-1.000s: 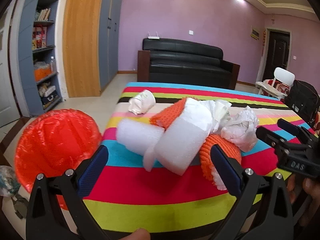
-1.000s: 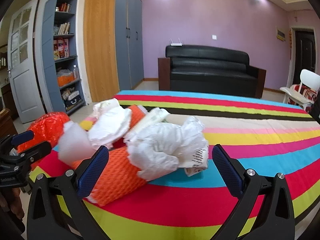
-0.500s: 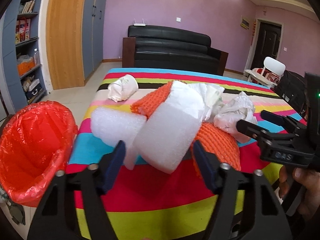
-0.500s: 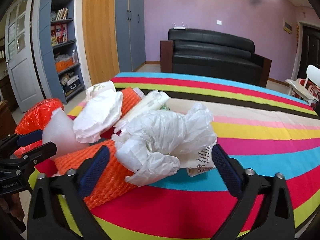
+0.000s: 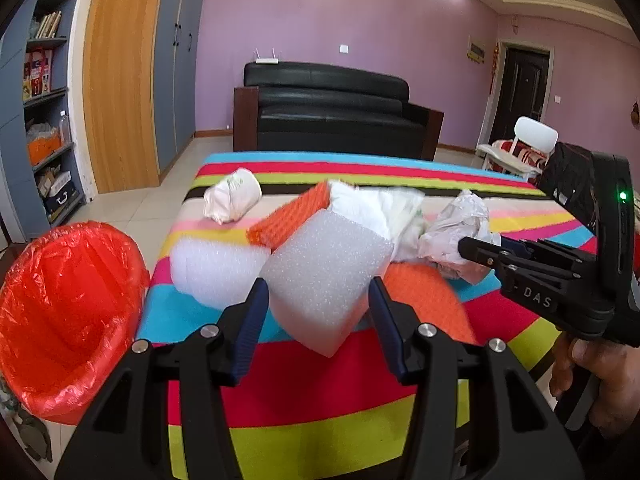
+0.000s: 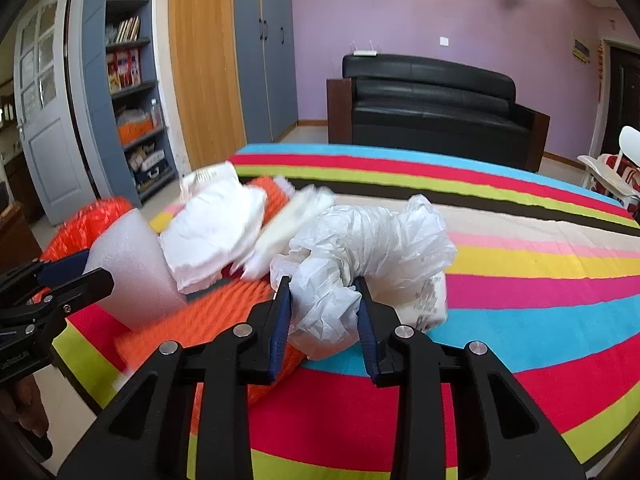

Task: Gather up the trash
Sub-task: 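Grasp the white plastic bag with the right tool while the left tool grasps the foam block, then carry the foam block to the red bin and open the left tool while the right tool holds the bag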

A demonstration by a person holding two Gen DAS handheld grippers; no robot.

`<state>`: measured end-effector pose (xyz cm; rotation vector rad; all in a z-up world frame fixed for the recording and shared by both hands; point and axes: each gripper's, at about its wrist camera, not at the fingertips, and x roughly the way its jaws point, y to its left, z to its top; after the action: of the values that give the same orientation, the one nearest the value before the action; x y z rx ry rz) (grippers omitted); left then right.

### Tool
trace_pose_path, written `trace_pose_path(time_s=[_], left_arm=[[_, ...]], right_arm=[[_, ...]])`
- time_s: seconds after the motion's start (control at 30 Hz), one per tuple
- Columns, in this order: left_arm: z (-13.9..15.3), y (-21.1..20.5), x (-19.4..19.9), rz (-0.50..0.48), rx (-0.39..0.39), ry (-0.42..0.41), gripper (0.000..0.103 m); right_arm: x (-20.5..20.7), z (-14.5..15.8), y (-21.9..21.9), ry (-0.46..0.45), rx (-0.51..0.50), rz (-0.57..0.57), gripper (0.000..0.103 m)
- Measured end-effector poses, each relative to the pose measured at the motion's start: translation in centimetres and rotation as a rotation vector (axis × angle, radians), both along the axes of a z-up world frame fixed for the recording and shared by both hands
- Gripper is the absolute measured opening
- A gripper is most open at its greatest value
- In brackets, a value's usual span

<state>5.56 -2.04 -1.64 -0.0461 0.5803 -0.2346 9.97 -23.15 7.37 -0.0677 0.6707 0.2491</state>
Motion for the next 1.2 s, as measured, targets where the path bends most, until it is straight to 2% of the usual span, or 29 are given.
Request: trace_pose_path(time_s=[0.2,0.4,0.67,0.93,1.2], left_arm=[[1.3,0.2,-0.4,0.009,-0.013,-0.025,0.05],[3.1,0.6,-1.3,0.004,-0.021,-0.049,0.05],[5.6,2.0,-1.2,0.03,0.018,-0.069,0.05],[7.5,6.3,-1.1,0.123,0.019,-0.087,0.05],[9.8,12.7,-1.9,0.256,0.014,-0.111,0.05]], right_arm=[[-0.7,2.0,0.2,-0.036,0.027,0.02,0.03],[-1.7,5.4,0.8,-0.101,0.037,0.051,0.03],[-0.7,8.1,2.1,-0.123,0.037,0.082,0.03],[0.2,10.9,5.9,-0.163,0.042,0.166,0.03],[0.7,11.3,11.6,-0.142,0.041,0.294,0.03]])
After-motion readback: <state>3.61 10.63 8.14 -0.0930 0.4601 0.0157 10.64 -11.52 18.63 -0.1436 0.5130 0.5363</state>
